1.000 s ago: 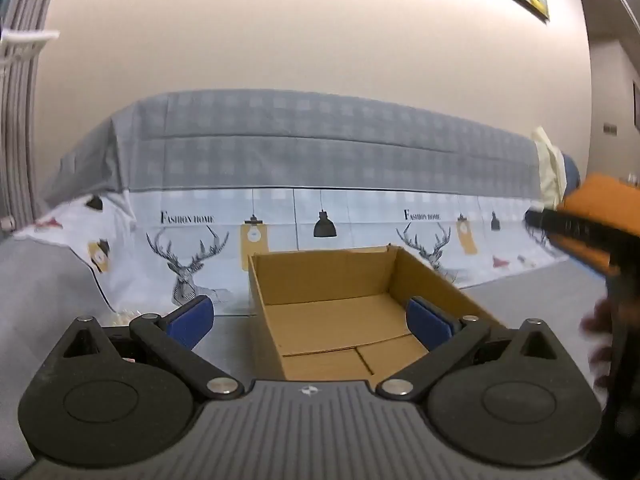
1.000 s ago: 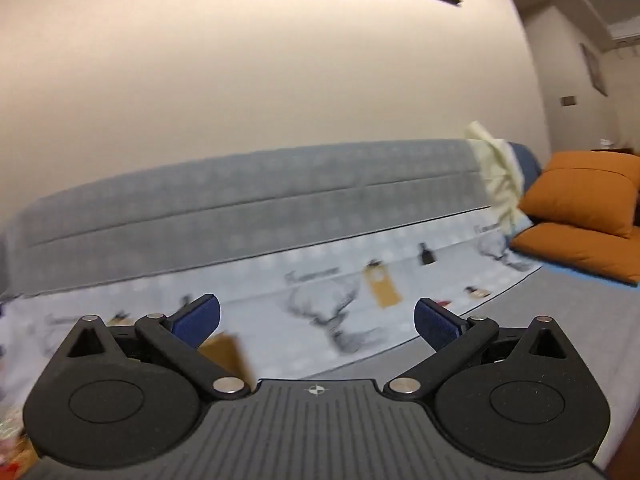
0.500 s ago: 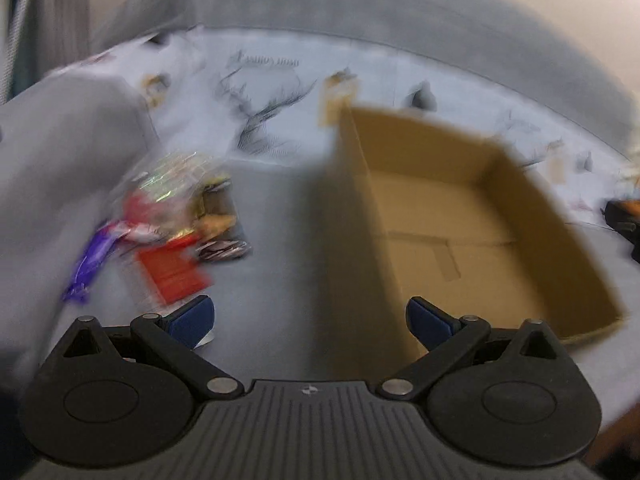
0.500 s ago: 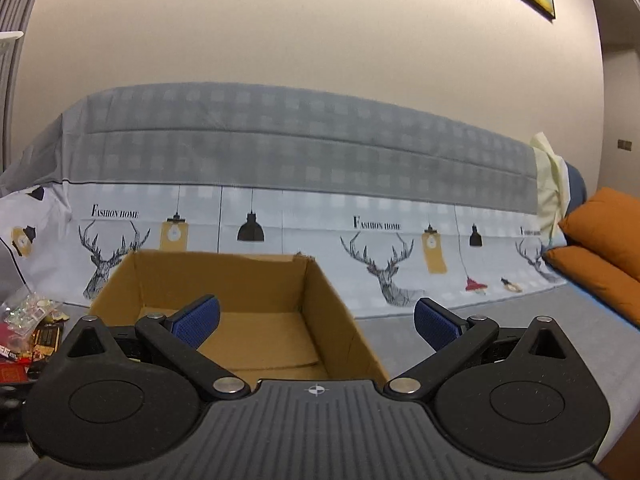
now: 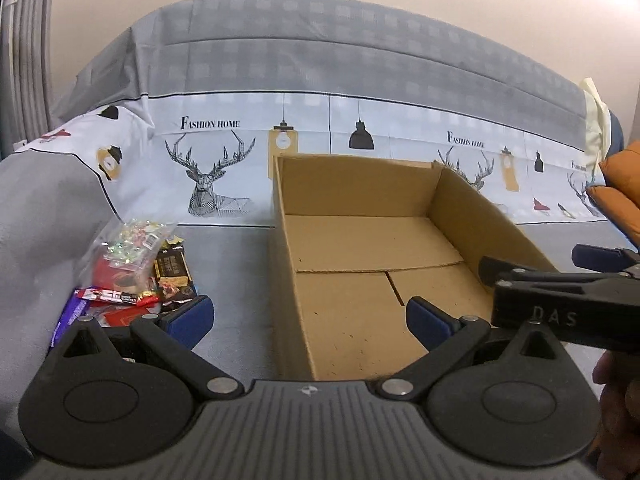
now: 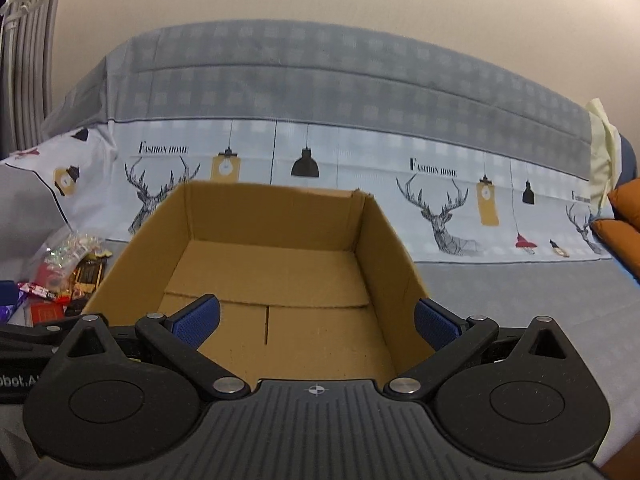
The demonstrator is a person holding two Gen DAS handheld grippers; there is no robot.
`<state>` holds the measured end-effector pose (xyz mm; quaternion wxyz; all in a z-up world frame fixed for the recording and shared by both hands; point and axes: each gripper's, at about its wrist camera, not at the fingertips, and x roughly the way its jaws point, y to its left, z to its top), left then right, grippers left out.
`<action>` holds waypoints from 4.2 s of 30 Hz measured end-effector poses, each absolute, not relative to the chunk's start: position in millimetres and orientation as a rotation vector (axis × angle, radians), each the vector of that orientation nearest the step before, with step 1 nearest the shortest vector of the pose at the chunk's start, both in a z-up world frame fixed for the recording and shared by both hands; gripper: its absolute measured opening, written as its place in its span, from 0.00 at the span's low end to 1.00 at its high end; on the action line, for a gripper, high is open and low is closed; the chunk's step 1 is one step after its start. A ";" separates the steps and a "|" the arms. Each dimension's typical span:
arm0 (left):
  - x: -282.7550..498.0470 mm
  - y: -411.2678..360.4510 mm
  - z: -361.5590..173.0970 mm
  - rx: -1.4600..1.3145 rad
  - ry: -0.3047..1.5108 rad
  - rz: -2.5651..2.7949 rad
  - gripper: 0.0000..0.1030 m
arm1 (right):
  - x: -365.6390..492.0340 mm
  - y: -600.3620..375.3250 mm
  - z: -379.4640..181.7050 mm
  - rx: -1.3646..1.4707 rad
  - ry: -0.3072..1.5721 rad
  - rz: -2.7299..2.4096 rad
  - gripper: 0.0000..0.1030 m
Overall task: Organize snacks
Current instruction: 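Move both tools toward the snack pile beside the cardboard box, then grasp the purple chocolate bar with the left tool while the right tool grasps the silver sachet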
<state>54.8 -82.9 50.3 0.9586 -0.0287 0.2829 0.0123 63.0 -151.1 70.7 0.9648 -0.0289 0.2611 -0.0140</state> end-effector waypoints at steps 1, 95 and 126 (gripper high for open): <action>54.9 -83.4 50.0 -0.060 0.578 0.023 0.99 | 64.5 -151.5 69.9 -0.054 0.537 -0.034 1.00; 181.9 185.0 -14.1 -0.011 1.102 0.276 0.00 | 117.9 92.2 -7.1 -0.245 0.899 0.662 0.32; 179.0 179.9 -12.0 0.125 1.063 0.297 0.13 | 115.7 76.3 -26.4 -0.255 0.947 0.629 0.30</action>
